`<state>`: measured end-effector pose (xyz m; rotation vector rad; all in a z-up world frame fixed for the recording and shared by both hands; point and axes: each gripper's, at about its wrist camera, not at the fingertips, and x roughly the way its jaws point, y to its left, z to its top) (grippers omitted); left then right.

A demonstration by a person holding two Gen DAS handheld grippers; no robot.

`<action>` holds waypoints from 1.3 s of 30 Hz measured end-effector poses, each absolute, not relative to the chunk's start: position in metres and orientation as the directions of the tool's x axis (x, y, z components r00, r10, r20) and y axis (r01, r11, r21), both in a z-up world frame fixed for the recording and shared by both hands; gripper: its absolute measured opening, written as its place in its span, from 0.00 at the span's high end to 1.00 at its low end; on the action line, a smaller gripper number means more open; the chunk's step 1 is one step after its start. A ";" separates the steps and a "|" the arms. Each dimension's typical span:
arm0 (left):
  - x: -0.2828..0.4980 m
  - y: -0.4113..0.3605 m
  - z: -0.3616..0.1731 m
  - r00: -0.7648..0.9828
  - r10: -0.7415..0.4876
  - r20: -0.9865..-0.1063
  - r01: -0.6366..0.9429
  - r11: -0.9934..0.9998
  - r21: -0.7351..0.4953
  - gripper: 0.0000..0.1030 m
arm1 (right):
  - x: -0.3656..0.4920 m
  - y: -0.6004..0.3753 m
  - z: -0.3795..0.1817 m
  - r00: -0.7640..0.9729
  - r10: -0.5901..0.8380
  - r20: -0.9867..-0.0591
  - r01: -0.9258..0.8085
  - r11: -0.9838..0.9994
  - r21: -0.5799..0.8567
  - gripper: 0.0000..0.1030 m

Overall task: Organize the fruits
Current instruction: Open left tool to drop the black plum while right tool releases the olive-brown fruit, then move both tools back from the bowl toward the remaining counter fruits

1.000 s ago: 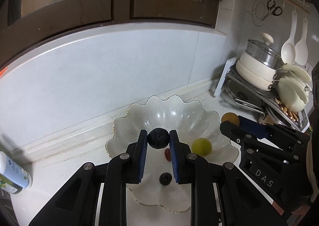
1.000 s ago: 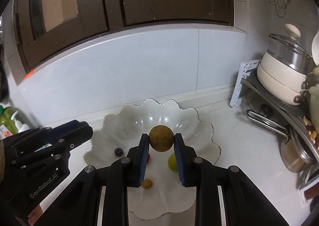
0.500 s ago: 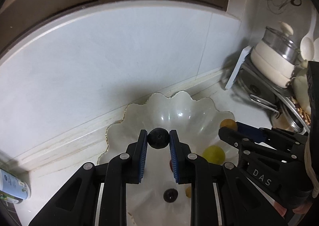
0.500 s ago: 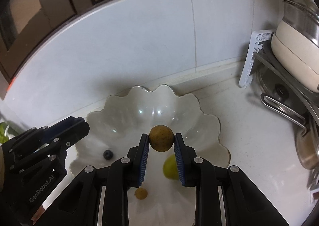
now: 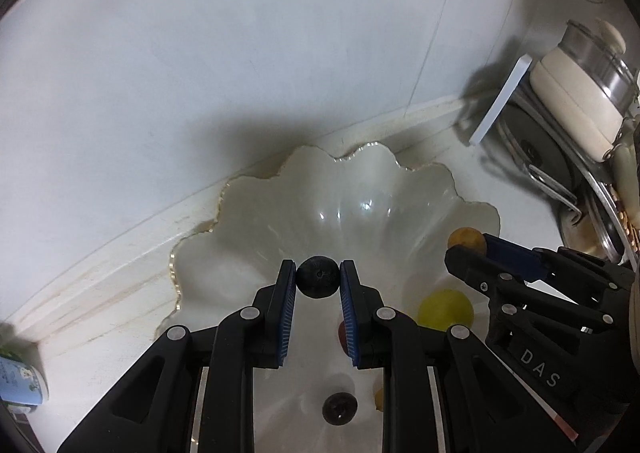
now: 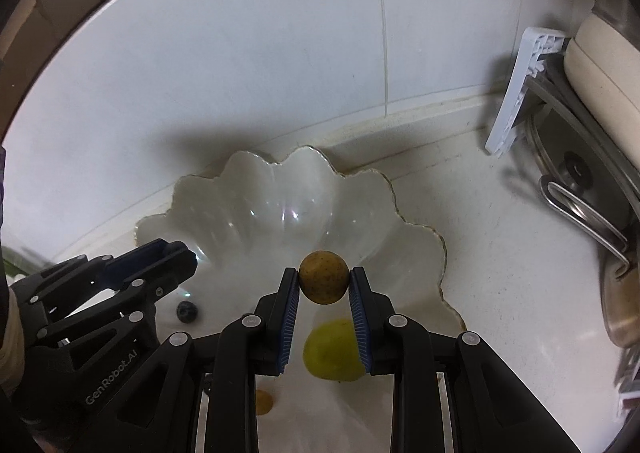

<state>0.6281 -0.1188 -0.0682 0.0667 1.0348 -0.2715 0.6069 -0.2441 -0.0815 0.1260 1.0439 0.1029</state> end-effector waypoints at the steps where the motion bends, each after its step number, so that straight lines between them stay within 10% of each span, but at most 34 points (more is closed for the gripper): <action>1: 0.630 -0.119 -0.070 0.475 -0.186 -0.860 0.252 0.965 -0.069 0.78 | 0.608 -0.245 -0.083 0.493 0.146 -0.858 -0.024 0.988 0.154 0.74; 8: 0.634 -0.121 -0.074 0.478 -0.139 -0.867 0.241 0.970 -0.023 0.77 | 0.612 -0.247 -0.092 0.460 0.144 -0.876 -0.024 0.988 0.150 0.73; 12: 0.633 -0.120 -0.073 0.484 -0.119 -0.867 0.238 0.971 -0.001 0.57 | 0.611 -0.247 -0.094 0.449 0.144 -0.882 -0.021 0.988 0.151 0.64; 39: 0.546 -0.094 0.008 0.697 -0.110 -0.708 0.187 0.982 0.031 0.57 | 0.524 -0.237 -0.002 0.697 0.092 -0.711 -0.056 0.996 0.074 0.63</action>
